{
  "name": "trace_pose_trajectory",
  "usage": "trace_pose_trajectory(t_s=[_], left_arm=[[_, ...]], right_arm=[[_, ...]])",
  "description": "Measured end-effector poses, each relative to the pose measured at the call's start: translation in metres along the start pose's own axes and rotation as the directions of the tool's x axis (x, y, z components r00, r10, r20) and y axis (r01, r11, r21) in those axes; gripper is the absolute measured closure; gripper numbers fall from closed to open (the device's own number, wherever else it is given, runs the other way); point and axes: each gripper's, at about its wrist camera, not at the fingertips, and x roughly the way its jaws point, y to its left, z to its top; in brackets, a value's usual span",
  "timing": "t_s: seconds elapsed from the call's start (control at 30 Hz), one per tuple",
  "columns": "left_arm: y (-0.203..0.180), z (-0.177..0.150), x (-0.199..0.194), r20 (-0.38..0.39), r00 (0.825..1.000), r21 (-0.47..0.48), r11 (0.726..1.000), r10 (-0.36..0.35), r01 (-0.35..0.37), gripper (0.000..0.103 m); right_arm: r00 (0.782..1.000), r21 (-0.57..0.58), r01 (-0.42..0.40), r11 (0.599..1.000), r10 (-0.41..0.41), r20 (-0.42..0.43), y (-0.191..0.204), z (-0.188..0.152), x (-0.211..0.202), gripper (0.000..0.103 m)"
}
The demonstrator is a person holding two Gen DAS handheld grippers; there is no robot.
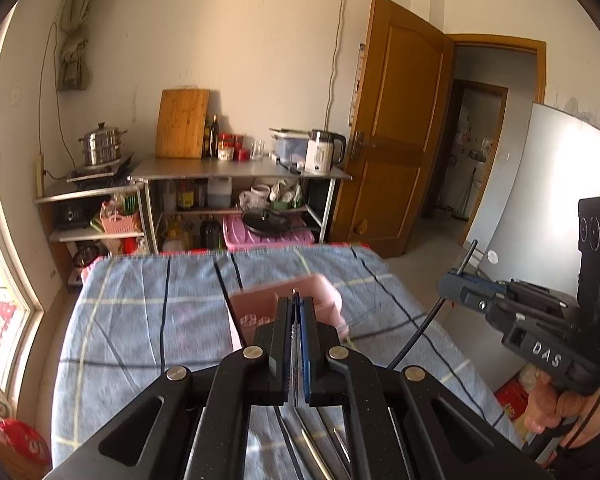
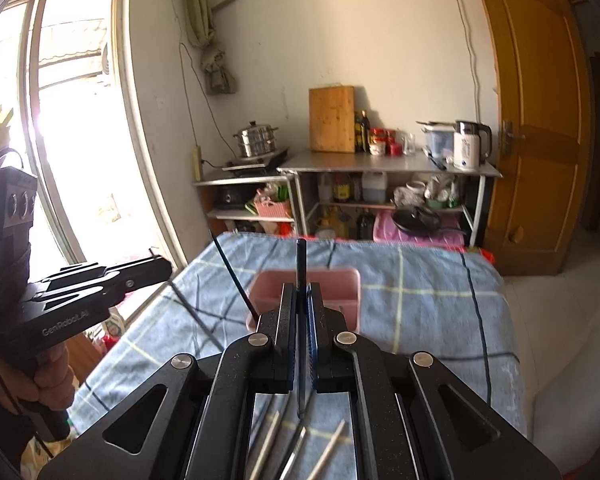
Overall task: Organize utensils
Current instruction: 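Lift both held chopsticks upright and carry them over the pink basket, then lower the chopsticks into the basket compartments and open both tools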
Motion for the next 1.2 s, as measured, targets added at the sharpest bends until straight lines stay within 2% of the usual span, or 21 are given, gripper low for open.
trace_pose_trajectory(t_s=[0.23,0.43,0.63,1.2], left_arm=[[0.008,0.038,0.014,0.033,0.999,0.008,1.000,0.018,-0.019,0.100],[0.016,0.046,0.039,0.023,0.999,0.000,0.999,0.039,-0.039,0.100],[0.028,0.033,0.060,-0.012,0.999,-0.030,0.999,0.037,-0.037,0.100],[0.051,-0.015,0.103,-0.105,0.994,-0.068,0.997,0.024,-0.031,0.099]], right_arm=[[0.998,-0.011,-0.019,1.000,0.019,0.058,0.009,0.036,0.013,0.098],[0.997,0.010,-0.022,1.000,0.021,0.071,0.008,0.054,0.037,0.098],[0.999,0.018,-0.022,1.000,0.022,0.049,0.006,0.051,0.061,0.098],[0.992,0.032,-0.007,0.999,0.011,-0.125,-0.004,0.007,0.115,0.098]])
